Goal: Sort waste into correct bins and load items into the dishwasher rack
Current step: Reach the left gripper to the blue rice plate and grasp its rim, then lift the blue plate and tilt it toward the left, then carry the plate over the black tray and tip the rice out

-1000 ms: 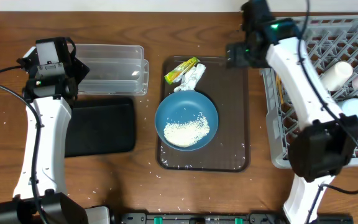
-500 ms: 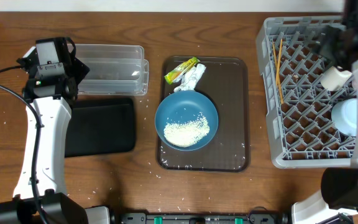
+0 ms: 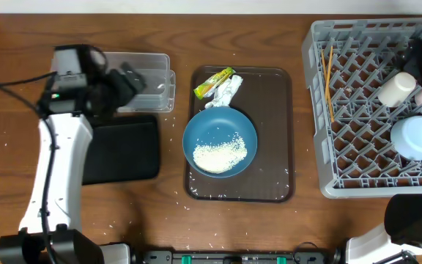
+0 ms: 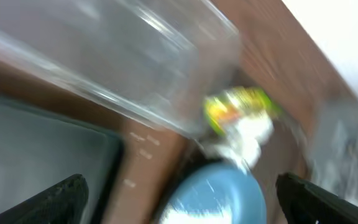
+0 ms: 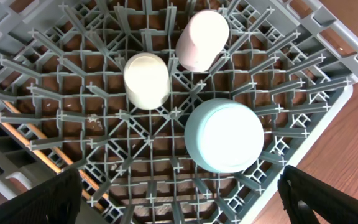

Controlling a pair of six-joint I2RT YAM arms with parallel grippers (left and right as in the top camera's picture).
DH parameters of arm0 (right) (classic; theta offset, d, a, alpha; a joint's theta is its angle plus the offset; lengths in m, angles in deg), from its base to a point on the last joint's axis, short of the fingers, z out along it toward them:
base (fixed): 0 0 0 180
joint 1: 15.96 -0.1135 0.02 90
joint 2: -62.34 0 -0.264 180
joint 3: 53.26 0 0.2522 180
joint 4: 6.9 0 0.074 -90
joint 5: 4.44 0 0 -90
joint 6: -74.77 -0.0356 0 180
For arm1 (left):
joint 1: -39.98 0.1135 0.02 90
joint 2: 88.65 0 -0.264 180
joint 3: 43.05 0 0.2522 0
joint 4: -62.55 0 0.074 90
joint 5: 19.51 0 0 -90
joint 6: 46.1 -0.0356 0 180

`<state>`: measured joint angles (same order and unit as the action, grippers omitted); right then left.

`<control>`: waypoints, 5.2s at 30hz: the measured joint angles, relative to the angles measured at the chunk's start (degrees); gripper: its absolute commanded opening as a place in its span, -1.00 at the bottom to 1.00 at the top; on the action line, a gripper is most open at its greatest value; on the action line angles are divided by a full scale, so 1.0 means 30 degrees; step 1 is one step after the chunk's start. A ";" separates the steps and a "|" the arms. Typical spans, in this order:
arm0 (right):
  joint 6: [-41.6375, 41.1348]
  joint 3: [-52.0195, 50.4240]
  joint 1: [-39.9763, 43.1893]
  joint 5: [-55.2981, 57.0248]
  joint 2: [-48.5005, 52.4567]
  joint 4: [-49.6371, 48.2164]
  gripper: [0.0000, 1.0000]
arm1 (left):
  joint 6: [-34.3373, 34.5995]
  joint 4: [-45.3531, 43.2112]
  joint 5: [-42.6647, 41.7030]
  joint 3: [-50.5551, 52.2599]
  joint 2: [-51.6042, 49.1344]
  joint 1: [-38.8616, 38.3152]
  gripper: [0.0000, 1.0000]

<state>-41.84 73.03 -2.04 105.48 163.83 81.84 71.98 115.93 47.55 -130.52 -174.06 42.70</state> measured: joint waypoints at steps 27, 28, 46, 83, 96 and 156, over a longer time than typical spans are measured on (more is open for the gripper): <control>0.0000 0.0000 -0.0007 0.0000 0.0000 0.0007 0.98 | -0.4881 -0.1188 0.7278 -0.0007 -0.5923 -1.6815 0.95; 0.0000 0.0000 0.0000 0.0000 0.0000 0.0007 0.99 | -0.4889 -0.1297 0.7293 -0.0007 -0.6178 -1.6866 0.96; 0.0000 0.0000 0.0000 0.0000 0.0000 0.0007 0.98 | -0.4677 -0.1581 0.7512 -0.0007 -0.7373 -1.7245 0.29; 0.0000 0.0000 0.0000 0.0000 0.0000 0.0007 0.98 | -0.3978 -0.1800 0.8422 -0.0044 -0.8524 -1.8090 -0.88; 0.0000 0.0000 0.0000 0.0000 0.0000 0.0000 0.98 | -0.3912 -0.1348 0.8167 -0.0044 -0.5974 -1.8068 -0.88; 0.0000 0.0000 0.0000 0.0007 0.0000 0.0007 0.99 | 0.0080 0.1727 -0.5901 -0.0007 0.0685 0.0612 -0.88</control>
<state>-41.84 73.03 -2.04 105.50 163.83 81.86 72.22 121.11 29.84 -130.54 -172.00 44.53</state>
